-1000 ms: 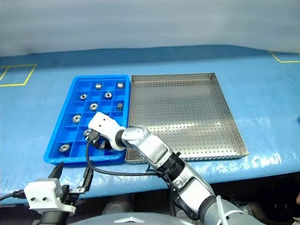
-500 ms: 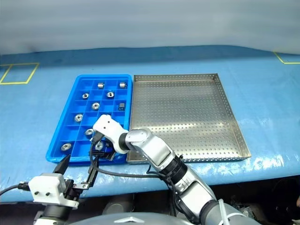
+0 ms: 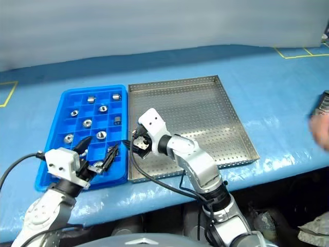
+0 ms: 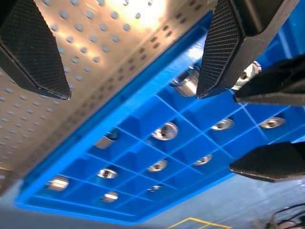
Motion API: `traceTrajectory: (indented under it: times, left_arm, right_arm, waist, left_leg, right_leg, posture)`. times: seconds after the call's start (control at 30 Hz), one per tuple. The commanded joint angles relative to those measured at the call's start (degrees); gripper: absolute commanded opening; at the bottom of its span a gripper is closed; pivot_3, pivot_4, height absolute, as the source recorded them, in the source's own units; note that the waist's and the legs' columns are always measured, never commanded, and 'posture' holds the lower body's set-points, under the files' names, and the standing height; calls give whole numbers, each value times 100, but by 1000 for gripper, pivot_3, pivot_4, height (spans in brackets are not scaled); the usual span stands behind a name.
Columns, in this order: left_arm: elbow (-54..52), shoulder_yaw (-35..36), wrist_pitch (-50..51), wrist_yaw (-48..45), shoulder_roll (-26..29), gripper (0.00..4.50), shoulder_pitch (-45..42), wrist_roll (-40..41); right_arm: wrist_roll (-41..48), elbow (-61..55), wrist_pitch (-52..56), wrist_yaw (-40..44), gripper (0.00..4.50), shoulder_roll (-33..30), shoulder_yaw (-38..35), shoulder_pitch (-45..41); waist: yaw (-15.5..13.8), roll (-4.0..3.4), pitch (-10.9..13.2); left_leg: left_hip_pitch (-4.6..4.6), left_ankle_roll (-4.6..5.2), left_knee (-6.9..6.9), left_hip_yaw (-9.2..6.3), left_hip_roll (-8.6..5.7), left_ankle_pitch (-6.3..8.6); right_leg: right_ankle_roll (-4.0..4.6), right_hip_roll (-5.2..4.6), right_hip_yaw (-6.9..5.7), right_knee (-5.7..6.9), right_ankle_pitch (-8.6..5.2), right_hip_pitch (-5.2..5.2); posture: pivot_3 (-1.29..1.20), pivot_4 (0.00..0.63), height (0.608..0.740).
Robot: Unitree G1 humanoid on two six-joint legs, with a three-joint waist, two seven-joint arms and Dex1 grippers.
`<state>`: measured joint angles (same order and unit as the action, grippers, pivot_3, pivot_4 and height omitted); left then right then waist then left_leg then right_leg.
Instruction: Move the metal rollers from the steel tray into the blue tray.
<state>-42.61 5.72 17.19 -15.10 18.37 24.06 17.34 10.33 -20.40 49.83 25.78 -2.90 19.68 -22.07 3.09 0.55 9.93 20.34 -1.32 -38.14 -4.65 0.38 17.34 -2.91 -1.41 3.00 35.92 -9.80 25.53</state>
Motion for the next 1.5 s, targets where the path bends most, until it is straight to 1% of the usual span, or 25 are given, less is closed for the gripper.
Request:
traceTrajectory:
  times: [0.03,0.1,0.27,0.4,0.53,1.5]
  left_arm:
    - [171,-62,186,-18,50,4500,-415,-13]
    - [289,-168,277,-30,26,4500,-668,-25]
    - [437,-299,344,-65,19,4500,-887,-115]
    - [410,-350,354,-134,21,4500,-839,-106]
    - [392,-346,338,-173,19,4500,-769,-106]
    - [461,-422,173,-424,-43,4500,-559,-88]
  right_arm:
    - [-66,-464,-210,-335,4469,-102,-276,322]
    - [-97,-568,-206,-491,4469,-205,-424,559]
    - [-141,-734,-150,-810,4469,-383,-617,1042]
    - [-84,-808,-85,-987,4469,-389,-795,1270]
    - [-66,-795,-59,-1069,4469,-399,-852,1295]
    - [-3,-630,-22,-1096,4469,-523,-785,1216]
  waist:
    - [90,-4,-2]
    - [128,-3,-5]
    - [303,-3,-5]
    - [409,-2,-5]
    - [448,-1,-4]
    - [405,6,-1]
  left_leg:
    - [0,0,0,1,-1,0]
    - [-1,0,-2,1,-4,0]
    - [-7,1,-5,21,-6,1]
    - [-14,2,-5,29,-6,1]
    - [-33,2,-5,52,-6,1]
    - [-36,23,-5,94,-9,13]
  right_leg:
    - [0,0,2,-1,0,0]
    - [-3,0,6,0,2,-3]
    - [-6,1,28,0,4,-3]
    - [-8,3,41,5,5,-5]
    - [-12,8,65,8,7,-14]
    - [-29,7,104,-9,16,-11]
  posture:
    - [-112,150,740]
    - [-122,150,740]
    - [-137,150,740]
    - [-132,150,740]
    - [-120,150,740]
    - [-98,150,740]
